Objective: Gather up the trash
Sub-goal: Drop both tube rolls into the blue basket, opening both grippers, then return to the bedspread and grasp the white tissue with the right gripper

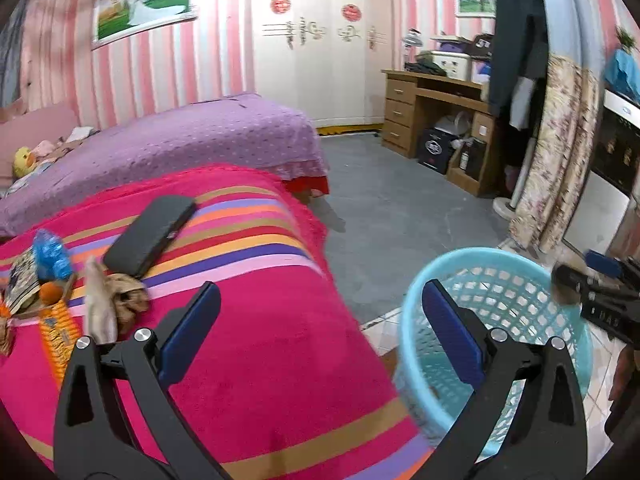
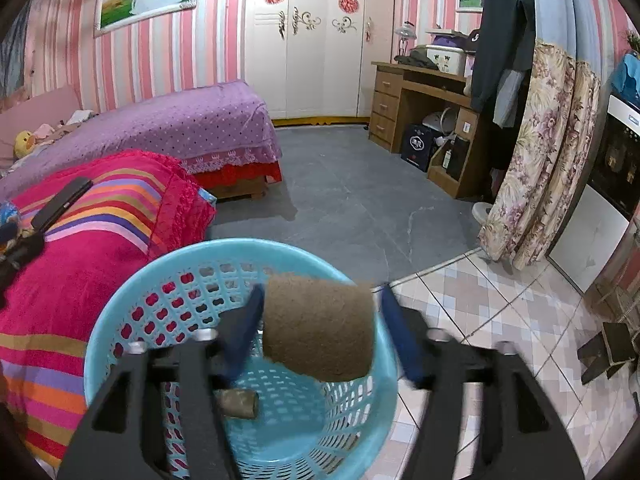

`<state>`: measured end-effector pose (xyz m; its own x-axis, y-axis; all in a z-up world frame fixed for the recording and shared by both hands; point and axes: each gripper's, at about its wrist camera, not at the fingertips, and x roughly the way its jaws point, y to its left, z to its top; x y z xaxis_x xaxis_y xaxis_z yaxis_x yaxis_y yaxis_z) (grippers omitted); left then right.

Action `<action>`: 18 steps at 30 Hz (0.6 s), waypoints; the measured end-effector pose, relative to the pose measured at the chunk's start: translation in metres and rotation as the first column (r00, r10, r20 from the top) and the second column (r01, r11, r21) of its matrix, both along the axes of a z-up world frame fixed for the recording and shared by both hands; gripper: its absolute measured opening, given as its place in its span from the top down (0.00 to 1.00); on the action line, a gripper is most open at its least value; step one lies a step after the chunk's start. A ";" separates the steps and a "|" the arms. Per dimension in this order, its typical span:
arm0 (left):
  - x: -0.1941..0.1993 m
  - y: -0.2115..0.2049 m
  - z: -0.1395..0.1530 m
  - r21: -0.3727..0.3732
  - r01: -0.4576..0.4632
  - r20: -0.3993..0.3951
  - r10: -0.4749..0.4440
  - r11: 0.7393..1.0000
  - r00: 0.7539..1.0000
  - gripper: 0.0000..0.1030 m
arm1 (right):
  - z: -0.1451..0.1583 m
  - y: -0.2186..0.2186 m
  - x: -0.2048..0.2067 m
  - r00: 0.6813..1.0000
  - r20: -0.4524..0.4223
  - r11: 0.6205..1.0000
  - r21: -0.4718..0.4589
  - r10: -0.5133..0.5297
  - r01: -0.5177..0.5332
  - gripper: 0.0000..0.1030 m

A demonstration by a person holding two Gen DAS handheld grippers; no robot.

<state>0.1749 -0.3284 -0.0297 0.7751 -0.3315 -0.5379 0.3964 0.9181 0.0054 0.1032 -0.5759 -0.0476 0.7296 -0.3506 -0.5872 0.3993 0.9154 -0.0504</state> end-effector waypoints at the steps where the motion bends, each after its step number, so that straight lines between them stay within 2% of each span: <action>1: 0.001 0.008 0.002 -0.005 -0.013 -0.001 0.013 1.000 1.000 0.05 | 0.001 0.003 0.001 1.000 0.000 1.000 -0.013 -0.008 0.008 0.18; 3: 0.000 0.018 0.005 -0.003 -0.033 0.000 0.033 0.999 0.999 0.05 | 0.005 0.008 0.002 1.000 0.002 0.999 -0.028 -0.028 0.028 0.16; 6: -0.005 0.038 0.010 0.004 -0.068 0.007 0.068 0.998 0.998 0.05 | 0.010 0.015 0.001 0.998 0.033 0.997 -0.034 -0.062 0.063 0.06; 10: -0.013 0.071 0.018 0.001 -0.099 0.011 0.099 0.995 0.995 0.05 | 0.017 0.032 0.006 0.996 0.050 0.996 -0.040 -0.073 0.075 0.04; 18: -0.024 0.153 0.034 0.060 -0.187 0.058 0.184 0.981 0.981 0.05 | 0.032 0.093 0.027 0.995 0.093 0.999 0.023 0.025 -0.027 0.04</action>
<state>0.1504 -0.1753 0.0047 0.8471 -0.1455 -0.5112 0.2172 0.9726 0.0832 0.1306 -0.4834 -0.0158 0.7897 -0.3174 -0.5251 0.3776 0.9259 0.0082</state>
